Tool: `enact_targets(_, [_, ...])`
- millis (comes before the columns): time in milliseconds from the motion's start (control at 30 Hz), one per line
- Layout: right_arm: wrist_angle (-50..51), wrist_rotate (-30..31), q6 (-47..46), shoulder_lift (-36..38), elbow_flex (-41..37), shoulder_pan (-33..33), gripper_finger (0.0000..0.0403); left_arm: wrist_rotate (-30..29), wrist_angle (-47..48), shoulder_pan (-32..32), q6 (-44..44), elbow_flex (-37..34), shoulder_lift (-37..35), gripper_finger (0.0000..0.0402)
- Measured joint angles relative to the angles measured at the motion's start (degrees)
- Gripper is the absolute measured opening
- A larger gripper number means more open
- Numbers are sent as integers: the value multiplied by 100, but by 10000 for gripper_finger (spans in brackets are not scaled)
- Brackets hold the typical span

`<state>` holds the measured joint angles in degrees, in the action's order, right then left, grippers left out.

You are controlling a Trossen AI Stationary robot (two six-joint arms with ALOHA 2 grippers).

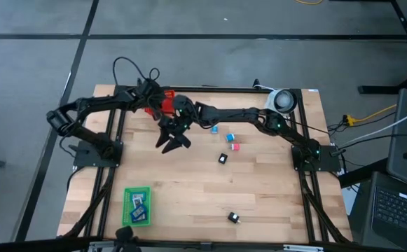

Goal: Pick & Place Office items
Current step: Put the violet charger adapter into the red bin

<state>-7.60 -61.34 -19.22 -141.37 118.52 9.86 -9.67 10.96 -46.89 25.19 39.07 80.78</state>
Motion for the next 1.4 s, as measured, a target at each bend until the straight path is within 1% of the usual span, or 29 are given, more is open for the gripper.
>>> enact_targets(367, [27,-20,59,354,0,-50,265,837,141,6,-371,0,341,129])
enact_targets(500, [-7,-58,76,380,0,-65,265,1102,180,141,-536,0,379,129])
enact_targets(667, [11,-16,76,380,0,-59,265,1185,119,423,-556,0,379,130])
enact_targets(800, [27,-18,74,404,0,-67,265,1589,123,586,-711,0,379,130])
enact_targets(1067, [33,22,150,536,-2,-119,265,1847,112,1079,-964,0,379,130])
enact_targets(1233, [38,-17,199,637,-2,-149,265,1859,95,1487,-1202,0,379,130])
enact_targets(1400, [53,-17,241,697,-2,-175,265,1862,-134,1867,-1367,0,379,130])
